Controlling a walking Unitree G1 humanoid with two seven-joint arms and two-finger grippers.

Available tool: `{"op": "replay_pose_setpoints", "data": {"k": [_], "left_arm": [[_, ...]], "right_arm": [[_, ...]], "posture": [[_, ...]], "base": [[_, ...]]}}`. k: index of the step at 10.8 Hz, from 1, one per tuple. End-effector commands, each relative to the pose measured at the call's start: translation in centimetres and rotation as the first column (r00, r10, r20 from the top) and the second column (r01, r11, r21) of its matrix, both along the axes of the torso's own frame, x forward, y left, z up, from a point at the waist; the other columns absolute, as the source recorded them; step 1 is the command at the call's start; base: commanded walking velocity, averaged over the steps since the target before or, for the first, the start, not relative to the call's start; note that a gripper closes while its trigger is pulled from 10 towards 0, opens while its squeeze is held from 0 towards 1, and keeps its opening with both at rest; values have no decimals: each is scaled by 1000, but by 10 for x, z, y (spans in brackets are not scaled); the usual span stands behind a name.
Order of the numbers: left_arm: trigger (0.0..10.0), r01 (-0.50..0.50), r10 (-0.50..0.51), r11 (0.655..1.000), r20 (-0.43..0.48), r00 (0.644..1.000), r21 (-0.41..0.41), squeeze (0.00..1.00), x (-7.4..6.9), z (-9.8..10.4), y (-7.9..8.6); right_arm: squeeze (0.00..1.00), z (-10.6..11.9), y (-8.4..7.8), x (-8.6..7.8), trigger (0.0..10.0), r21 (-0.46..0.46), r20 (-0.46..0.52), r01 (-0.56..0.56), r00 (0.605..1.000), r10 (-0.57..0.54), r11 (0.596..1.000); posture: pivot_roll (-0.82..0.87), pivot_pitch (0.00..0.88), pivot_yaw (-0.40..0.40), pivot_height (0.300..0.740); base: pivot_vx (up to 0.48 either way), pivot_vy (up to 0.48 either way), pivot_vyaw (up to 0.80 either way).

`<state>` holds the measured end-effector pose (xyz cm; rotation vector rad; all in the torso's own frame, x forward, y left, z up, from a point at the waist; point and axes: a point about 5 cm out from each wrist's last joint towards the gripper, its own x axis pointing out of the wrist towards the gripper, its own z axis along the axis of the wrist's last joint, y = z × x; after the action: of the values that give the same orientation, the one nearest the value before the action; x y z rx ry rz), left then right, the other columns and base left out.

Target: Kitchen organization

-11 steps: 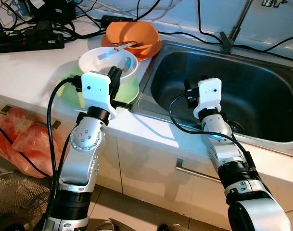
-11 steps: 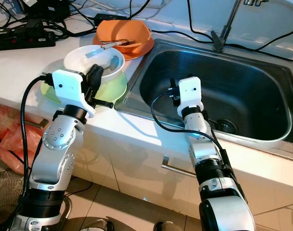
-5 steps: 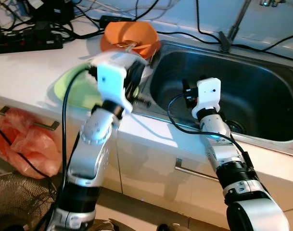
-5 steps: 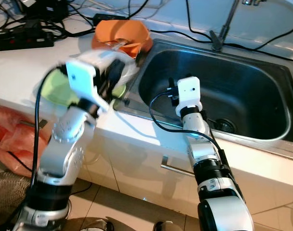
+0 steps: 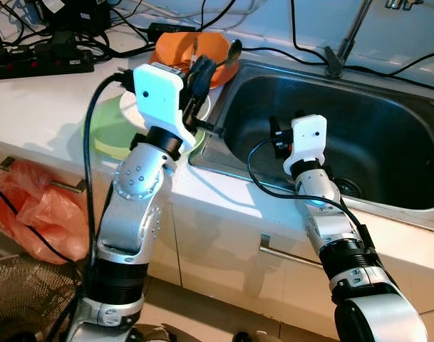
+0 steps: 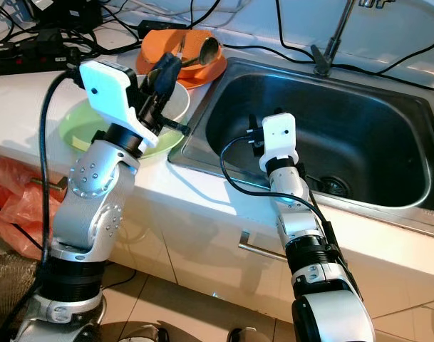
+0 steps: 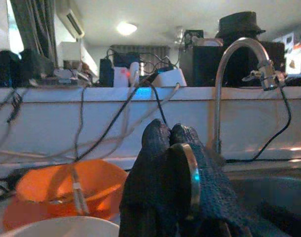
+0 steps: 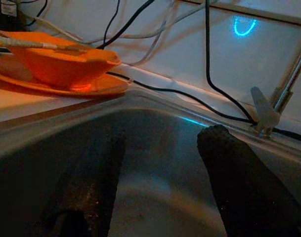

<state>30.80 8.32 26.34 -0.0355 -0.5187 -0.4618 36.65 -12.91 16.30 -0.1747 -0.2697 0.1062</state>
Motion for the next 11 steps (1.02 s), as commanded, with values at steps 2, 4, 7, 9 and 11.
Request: {"op": "replay_pose_setpoints", "data": {"k": [2, 4, 7, 9, 11], "left_arm": [[10000, 88, -87, 996, -15, 996, 5, 0, 1, 0, -14], [10000, 132, -131, 991, -28, 991, 27, 0, 5, -3, -23], [10000, 170, -168, 984, -42, 985, 46, 0, 14, -2, -29], [10000, 192, -188, 980, -61, 980, 59, 0, 19, -6, -31], [10000, 211, -206, 975, -79, 975, 63, 0, 21, -10, -31]], "right_arm": [[0, 2, -5, 2, 10000, 8, 3, 19, 1000, -19, 1000], [0, 1, -11, 1, 10000, 3, 6, 41, 999, -41, 999], [0, 4, -16, 0, 10000, -77, 38, 60, 998, -57, 995], [286, 2, -22, -1, 10000, -74, 39, 77, 996, -74, 994], [1000, 3, -21, -3, 10000, -135, 62, 71, 996, -63, 988]], "posture": [[47, 65, -40, 740], [41, 65, -33, 740], [22, 63, -17, 740], [21, 60, -8, 740], [14, 52, 3, 740]], "base": [[0, 0, 0], [0, 0, 0], [0, 0, 0], [0, 0, 0], [0, 0, 0]]}}
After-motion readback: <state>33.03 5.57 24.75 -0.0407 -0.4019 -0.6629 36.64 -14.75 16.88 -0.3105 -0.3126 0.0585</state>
